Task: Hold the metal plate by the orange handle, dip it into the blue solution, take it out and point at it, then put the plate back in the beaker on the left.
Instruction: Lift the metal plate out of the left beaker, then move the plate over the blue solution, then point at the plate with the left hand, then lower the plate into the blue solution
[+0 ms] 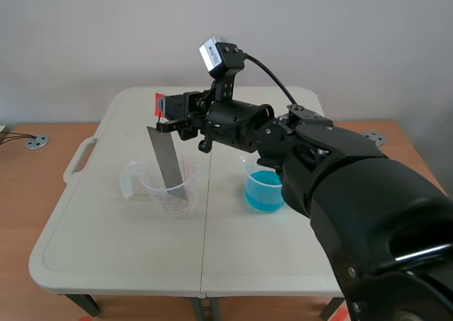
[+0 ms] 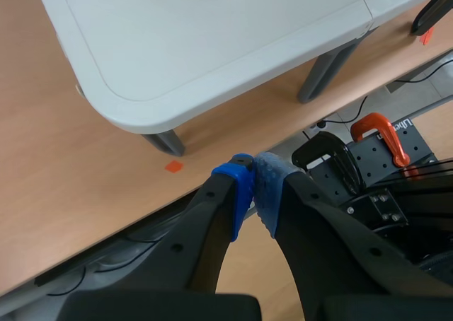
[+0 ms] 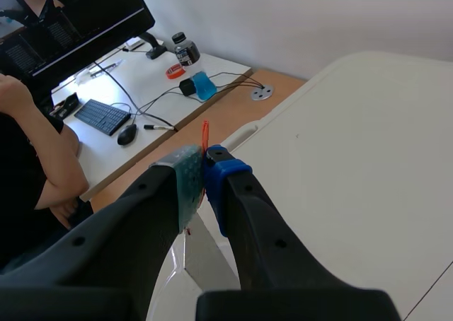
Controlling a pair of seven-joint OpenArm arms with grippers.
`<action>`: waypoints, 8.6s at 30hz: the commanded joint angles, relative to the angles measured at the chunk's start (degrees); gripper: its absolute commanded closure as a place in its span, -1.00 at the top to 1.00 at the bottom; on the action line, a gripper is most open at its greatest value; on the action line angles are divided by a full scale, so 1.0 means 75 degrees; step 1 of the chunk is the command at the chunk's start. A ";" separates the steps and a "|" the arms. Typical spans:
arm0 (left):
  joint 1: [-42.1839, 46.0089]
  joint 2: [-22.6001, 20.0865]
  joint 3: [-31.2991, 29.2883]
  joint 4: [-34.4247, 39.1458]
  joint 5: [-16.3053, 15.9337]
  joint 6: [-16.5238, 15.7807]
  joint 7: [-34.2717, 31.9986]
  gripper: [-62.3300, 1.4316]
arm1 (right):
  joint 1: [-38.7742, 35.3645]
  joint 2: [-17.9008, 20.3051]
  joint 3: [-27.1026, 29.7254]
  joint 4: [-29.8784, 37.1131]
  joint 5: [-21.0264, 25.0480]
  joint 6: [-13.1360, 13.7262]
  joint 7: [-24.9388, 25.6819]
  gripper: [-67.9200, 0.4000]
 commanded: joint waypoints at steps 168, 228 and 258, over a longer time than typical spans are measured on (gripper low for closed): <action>-1.0465 0.2404 0.6309 -0.3934 0.2961 0.0650 0.0968 -0.92 | -0.2836 0.0673 0.2853 0.8215 -0.0052 0.0064 -0.2946 -0.95; -0.0618 0.0146 -0.0720 -0.0717 0.0519 0.1052 -0.1542 -0.92 | -0.2844 0.0673 0.2853 0.7874 -0.0058 0.0064 -0.3622 -0.95; -0.0638 0.0146 -0.0720 -0.0717 0.0525 0.0583 -0.1478 -0.92 | -0.2838 0.0673 0.2838 0.5735 -0.0580 0.0064 -0.3031 -0.95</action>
